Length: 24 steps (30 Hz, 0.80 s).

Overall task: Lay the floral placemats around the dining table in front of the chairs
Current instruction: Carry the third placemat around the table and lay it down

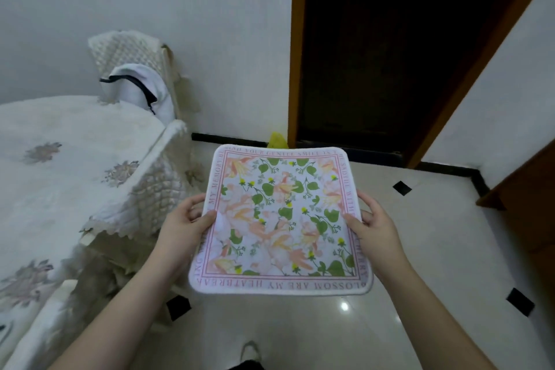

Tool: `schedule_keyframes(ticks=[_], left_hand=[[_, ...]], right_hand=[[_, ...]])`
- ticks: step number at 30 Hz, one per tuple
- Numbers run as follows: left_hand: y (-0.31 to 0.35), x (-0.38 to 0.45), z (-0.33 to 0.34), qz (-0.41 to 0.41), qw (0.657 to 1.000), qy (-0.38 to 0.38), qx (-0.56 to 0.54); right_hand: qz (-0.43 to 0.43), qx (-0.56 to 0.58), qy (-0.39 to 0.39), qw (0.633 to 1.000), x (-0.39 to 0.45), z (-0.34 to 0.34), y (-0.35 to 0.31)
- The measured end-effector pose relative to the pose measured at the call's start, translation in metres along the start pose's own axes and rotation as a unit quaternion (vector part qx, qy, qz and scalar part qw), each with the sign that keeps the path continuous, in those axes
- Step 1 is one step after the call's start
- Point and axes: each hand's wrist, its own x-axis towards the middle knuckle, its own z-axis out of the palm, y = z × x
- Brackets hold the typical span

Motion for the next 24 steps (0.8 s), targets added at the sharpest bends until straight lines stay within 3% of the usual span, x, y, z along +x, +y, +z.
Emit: schedule_keyframes(ticks=[16, 24], left_hand=[[0.052, 0.157, -0.089, 0.028, 0.991, 0.118, -0.053], [0.074, 0.223, -0.101, 0.029, 0.982, 0.176, -0.055]], right_hand=[[-0.055, -0.052, -0.125, 0.989, 0.212, 0.143, -0.094], [-0.063, -0.056, -0.163, 0.983, 0.301, 0.187, -0.127]])
